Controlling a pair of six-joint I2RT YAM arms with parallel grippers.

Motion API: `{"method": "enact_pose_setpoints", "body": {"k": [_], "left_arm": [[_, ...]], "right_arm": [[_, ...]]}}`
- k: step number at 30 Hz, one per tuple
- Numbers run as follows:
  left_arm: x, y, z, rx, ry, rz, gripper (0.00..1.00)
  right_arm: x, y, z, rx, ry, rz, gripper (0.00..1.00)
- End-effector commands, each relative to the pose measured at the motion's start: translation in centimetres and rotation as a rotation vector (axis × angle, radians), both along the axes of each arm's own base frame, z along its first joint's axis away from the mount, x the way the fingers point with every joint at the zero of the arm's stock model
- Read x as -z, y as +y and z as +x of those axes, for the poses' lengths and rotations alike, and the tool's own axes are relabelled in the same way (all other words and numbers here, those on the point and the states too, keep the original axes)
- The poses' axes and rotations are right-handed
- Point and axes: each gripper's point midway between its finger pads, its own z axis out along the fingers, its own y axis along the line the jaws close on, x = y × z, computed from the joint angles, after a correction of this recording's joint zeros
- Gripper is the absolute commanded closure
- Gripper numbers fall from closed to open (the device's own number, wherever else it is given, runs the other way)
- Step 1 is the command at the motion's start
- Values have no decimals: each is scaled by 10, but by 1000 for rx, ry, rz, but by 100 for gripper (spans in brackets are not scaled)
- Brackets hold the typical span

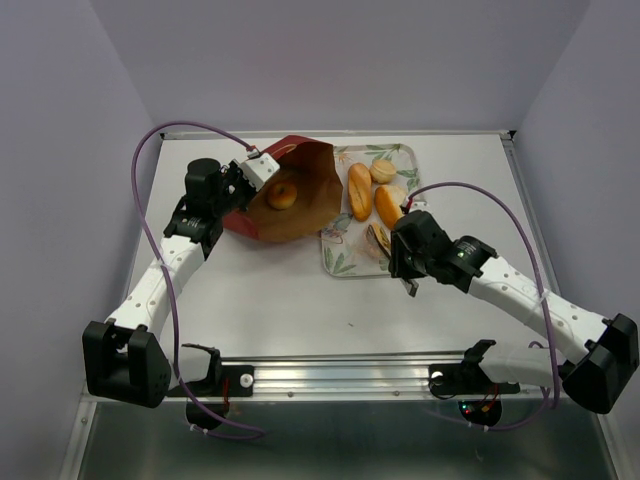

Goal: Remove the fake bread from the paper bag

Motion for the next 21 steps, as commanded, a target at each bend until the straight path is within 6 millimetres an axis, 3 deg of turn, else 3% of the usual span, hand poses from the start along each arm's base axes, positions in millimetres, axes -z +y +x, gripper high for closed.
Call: {"method": "enact_pose_setpoints", "body": {"k": [1, 5, 7, 11, 14, 15, 21], "left_arm": [[-38, -3, 0, 13, -112, -20, 100], [-39, -3, 0, 15, -113, -24, 100], [-38, -3, -1, 14, -111, -25, 100], [-39, -3, -2, 14, -115, -21, 100], [-40, -3, -2, 16, -118, -22, 100], [-40, -3, -2, 17, -117, -24, 100], [-41, -3, -3, 17, -120, -22, 100]], "right_arm": [[4, 2, 0, -5, -14, 13, 99], [10, 7, -1, -22, 13, 16, 95], [7, 6, 0, -15, 3, 17, 89], [-1, 4, 2, 0, -23, 22, 85], [-5, 2, 5, 18, -31, 18, 73], [-5, 0, 6, 28, -33, 10, 65], [-6, -1, 8, 34, -37, -5, 58]]}}
